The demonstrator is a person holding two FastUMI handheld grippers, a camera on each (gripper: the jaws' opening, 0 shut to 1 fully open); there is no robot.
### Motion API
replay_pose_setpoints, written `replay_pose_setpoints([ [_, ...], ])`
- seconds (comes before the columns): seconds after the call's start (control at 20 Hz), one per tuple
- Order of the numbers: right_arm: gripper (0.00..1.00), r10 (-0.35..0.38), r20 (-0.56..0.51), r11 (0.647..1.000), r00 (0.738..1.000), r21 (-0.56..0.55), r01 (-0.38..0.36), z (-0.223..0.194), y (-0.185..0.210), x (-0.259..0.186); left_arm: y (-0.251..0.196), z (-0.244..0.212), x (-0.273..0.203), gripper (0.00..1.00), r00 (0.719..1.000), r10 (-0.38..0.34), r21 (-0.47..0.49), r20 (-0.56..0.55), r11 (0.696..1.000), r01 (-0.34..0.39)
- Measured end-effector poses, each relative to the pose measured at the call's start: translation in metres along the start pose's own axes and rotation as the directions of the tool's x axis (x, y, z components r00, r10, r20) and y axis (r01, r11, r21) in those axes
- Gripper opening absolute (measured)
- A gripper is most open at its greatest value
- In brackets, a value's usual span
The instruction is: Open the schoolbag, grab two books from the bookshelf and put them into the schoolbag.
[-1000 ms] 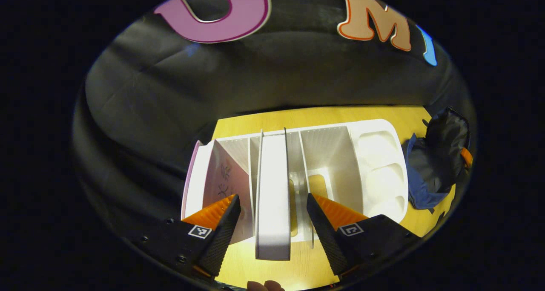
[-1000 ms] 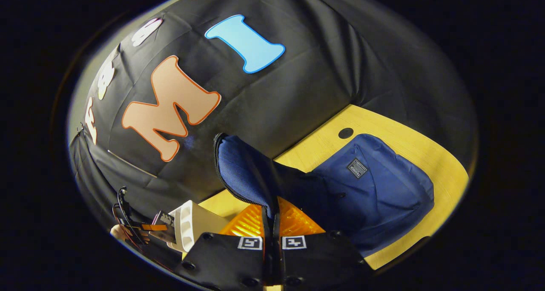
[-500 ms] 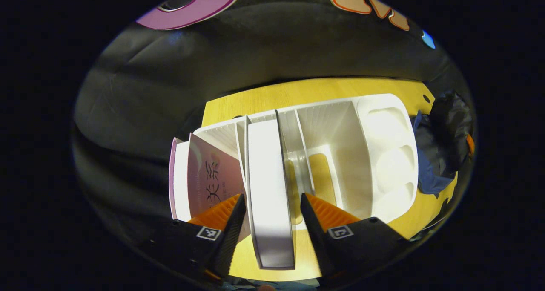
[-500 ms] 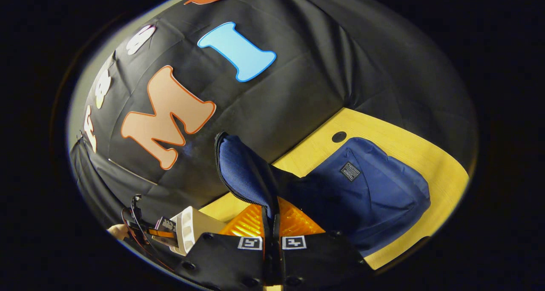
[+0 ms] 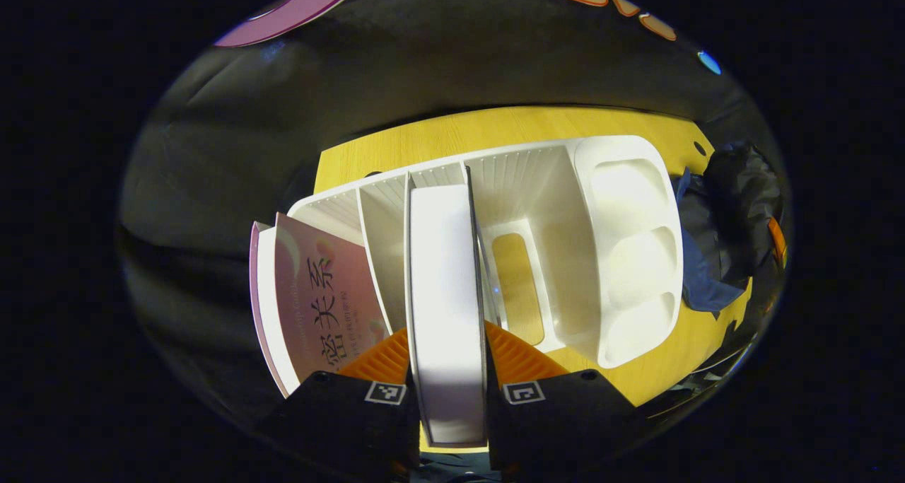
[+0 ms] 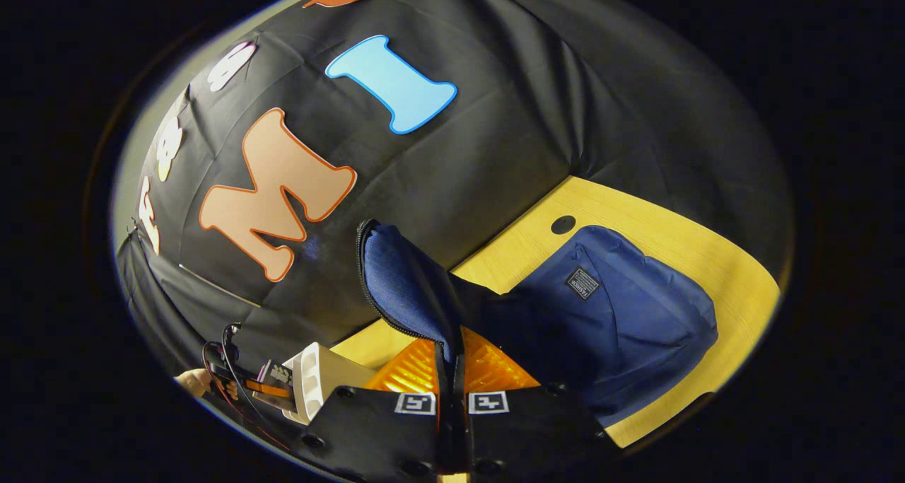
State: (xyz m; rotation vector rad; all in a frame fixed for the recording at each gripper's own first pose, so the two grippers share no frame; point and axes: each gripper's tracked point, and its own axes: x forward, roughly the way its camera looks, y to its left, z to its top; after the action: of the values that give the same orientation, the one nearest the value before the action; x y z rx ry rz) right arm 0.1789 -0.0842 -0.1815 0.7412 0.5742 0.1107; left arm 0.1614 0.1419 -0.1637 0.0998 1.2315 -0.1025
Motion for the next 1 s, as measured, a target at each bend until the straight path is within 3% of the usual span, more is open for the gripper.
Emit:
replay_pose_setpoints([
  [0.5,0.03,-0.012,0.001,1.0,1.0,0.014,0.012,0.001,-0.005,0.0,0.013,-0.002,-0.029,0.34,0.999,0.0,0.028,0.035,1.0,-0.001],
  [1.0,0.04,-0.019,0.003,1.0,1.0,0.024,0.019,0.002,-0.009,0.001,0.027,0.024,-0.113,0.34,0.982,-0.069,-0.001,0.176,0.997,0.071],
])
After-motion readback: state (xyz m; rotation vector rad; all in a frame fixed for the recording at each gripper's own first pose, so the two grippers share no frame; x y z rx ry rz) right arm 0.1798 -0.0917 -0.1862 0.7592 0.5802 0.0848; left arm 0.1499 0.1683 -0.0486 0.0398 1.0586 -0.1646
